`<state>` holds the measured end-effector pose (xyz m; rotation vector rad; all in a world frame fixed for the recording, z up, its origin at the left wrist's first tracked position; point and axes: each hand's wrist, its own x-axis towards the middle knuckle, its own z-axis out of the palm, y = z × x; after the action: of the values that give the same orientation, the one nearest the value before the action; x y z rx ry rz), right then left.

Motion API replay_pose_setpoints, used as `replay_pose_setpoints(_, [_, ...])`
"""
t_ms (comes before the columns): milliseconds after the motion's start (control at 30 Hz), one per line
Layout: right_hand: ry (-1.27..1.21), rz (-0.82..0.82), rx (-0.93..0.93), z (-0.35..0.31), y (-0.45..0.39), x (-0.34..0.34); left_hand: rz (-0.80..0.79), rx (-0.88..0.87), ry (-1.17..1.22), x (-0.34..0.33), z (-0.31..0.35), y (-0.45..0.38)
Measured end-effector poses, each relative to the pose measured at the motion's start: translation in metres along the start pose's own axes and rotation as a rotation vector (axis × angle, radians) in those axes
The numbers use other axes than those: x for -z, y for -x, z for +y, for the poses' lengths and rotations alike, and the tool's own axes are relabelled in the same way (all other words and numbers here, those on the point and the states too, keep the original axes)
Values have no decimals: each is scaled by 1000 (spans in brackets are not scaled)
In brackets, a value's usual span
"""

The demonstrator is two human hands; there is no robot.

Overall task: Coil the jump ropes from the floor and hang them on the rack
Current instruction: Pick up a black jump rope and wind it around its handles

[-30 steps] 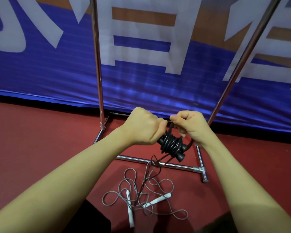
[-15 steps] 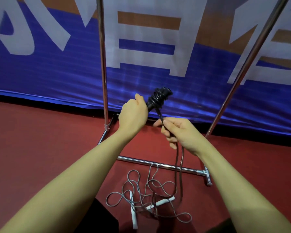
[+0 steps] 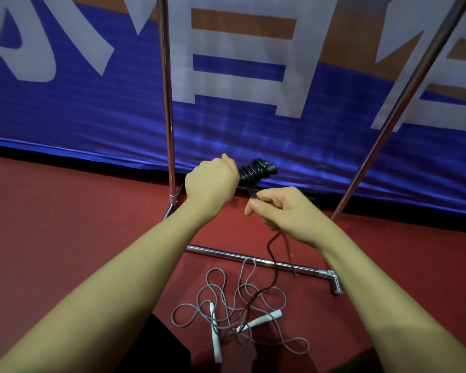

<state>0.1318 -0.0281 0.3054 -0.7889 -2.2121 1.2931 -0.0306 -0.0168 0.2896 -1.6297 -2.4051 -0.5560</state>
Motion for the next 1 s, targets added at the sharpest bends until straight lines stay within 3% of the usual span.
replay_pose_setpoints(133, [126, -4, 43, -2, 4, 4, -46, -114, -103, -7, 3, 7])
replay_pose_setpoints(267, [137, 137, 92, -1, 3, 13, -84, -193, -91, -3, 11, 12])
replay_pose_setpoints(433, [109, 318, 43, 10, 3, 30, -53, -464, -144, 5, 17, 20])
replay_pose_setpoints(533, [12, 381, -4, 11, 4, 33, 64, -689, -86, 10, 19, 28])
replay_pose_setpoints(633, [-83, 395, -53, 11, 6, 33, 179, -690, -35, 13, 13, 27])
replay_pose_setpoints(833, [-132, 350, -76, 16, 7, 36, 233, -768, 157, 13, 9, 30])
replay_pose_setpoints(1000, [-169, 310, -50, 12, 6, 33, 178, -720, 539, 18, 10, 37])
